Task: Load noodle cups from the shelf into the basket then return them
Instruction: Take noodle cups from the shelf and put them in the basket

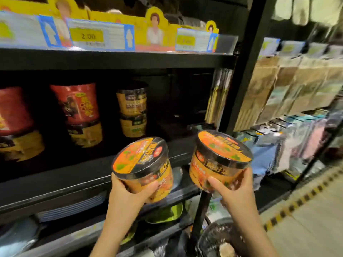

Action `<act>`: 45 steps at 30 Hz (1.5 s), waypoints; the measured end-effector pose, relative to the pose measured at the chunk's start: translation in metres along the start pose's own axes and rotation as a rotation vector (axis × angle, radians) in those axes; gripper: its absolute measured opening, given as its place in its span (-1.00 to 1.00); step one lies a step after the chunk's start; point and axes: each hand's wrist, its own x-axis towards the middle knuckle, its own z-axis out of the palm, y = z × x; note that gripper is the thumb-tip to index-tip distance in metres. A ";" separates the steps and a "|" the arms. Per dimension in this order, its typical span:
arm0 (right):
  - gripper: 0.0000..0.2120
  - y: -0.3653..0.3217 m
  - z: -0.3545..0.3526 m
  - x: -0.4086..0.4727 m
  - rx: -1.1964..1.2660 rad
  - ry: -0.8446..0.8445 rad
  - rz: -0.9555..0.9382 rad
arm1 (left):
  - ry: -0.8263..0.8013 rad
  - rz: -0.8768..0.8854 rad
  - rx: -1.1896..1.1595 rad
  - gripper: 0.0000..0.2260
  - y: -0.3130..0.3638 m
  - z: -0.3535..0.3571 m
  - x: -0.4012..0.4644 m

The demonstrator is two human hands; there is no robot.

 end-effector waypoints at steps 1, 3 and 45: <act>-0.21 0.004 -0.018 -0.008 -0.011 0.044 0.014 | -0.034 -0.015 -0.006 -0.17 -0.004 0.017 -0.009; -0.20 0.014 -0.053 -0.021 -0.035 0.137 0.052 | -0.090 -0.043 -0.016 -0.16 -0.012 0.051 -0.026; -0.11 0.611 -0.260 -0.067 0.150 0.987 1.260 | -1.007 -0.709 0.833 0.07 -0.596 0.448 -0.020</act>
